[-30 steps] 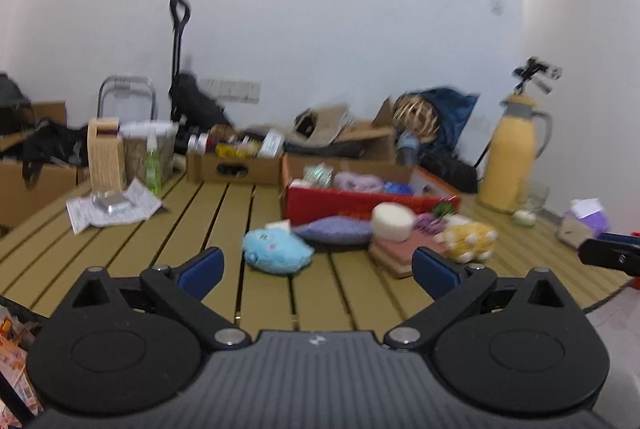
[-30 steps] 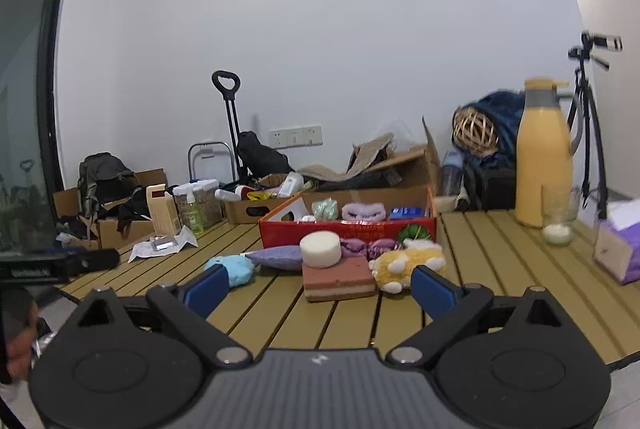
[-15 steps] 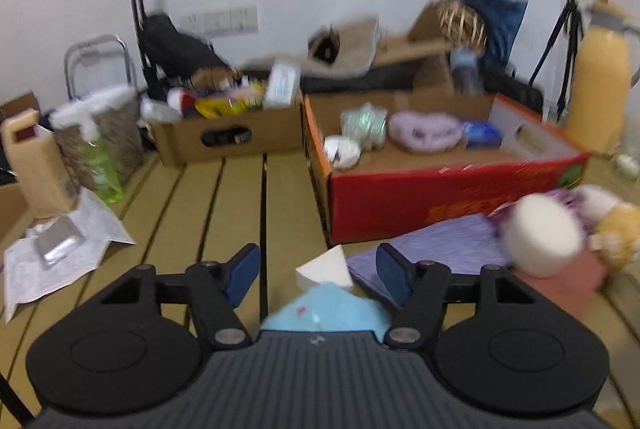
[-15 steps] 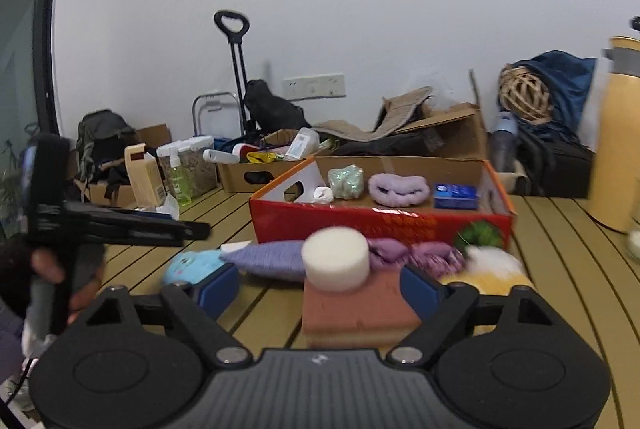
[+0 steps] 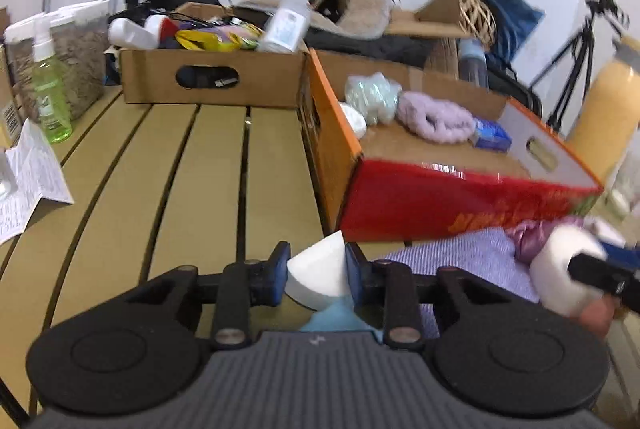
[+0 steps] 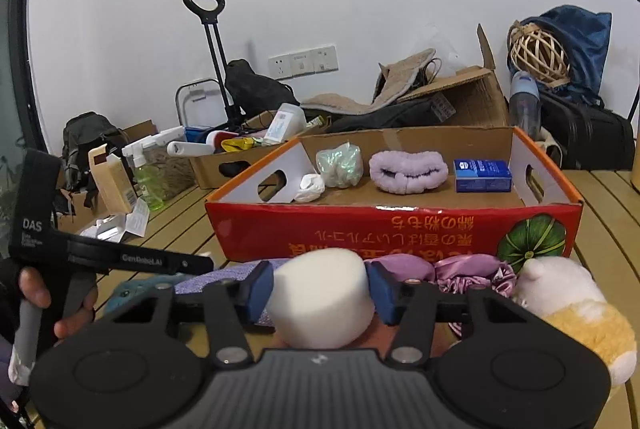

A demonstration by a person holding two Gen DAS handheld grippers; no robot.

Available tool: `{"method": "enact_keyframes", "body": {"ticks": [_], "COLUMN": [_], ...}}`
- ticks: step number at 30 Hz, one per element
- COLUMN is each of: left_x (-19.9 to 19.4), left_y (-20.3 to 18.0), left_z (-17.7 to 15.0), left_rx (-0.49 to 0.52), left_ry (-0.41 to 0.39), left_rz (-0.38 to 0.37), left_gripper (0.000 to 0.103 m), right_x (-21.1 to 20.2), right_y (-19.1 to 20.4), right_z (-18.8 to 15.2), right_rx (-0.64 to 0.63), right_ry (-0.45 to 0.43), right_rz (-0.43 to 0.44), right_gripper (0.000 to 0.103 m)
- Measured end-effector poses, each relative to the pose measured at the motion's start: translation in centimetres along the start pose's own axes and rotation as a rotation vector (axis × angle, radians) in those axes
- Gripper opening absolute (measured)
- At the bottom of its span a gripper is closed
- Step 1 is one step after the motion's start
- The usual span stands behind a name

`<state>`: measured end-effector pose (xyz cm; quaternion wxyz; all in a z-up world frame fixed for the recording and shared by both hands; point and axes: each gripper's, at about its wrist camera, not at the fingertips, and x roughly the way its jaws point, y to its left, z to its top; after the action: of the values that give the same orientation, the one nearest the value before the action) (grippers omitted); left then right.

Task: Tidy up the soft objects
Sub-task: 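Grasp the white triangular sponge with the left gripper while the right gripper grasps the round white sponge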

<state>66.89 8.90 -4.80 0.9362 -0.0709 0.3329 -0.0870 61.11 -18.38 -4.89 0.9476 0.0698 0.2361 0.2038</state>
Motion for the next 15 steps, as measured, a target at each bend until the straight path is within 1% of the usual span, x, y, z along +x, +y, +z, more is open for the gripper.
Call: {"method": "enact_keyframes", "body": {"ticks": [2, 4, 6, 9, 11, 13, 15], "left_x": [-0.5, -1.3, -2.8, -5.9, -8.7, -11.6, -13.9], "left_y": [0.7, 1.1, 1.2, 0.6, -0.3, -1.8, -3.2], "left_z": [0.1, 0.3, 0.5, 0.6, 0.2, -0.8, -2.1], "left_rx": [-0.048, -0.078, -0.103, -0.107, -0.099, -0.072, -0.056], "left_ry": [-0.010, -0.029, -0.058, -0.105, -0.147, -0.194, -0.214], "left_rz": [0.000, 0.005, 0.012, 0.031, 0.035, 0.044, 0.042], "left_gripper": [0.030, 0.028, 0.027, 0.026, 0.026, 0.026, 0.026], "right_x": [-0.2, -0.5, -1.2, -2.3, -3.3, -4.2, -4.9], "right_y": [-0.1, -0.3, -0.3, 0.0, 0.1, 0.3, 0.5], "right_z": [0.0, 0.0, 0.1, 0.3, 0.2, -0.2, -0.7], "right_rx": [0.002, 0.014, 0.022, 0.011, 0.014, 0.012, 0.011], "right_ry": [-0.002, -0.005, -0.019, -0.036, -0.046, -0.051, -0.051], "right_rz": [0.004, 0.008, 0.006, 0.011, 0.023, 0.030, 0.025], "right_gripper": [0.044, 0.039, 0.029, 0.022, 0.020, 0.019, 0.017]}}
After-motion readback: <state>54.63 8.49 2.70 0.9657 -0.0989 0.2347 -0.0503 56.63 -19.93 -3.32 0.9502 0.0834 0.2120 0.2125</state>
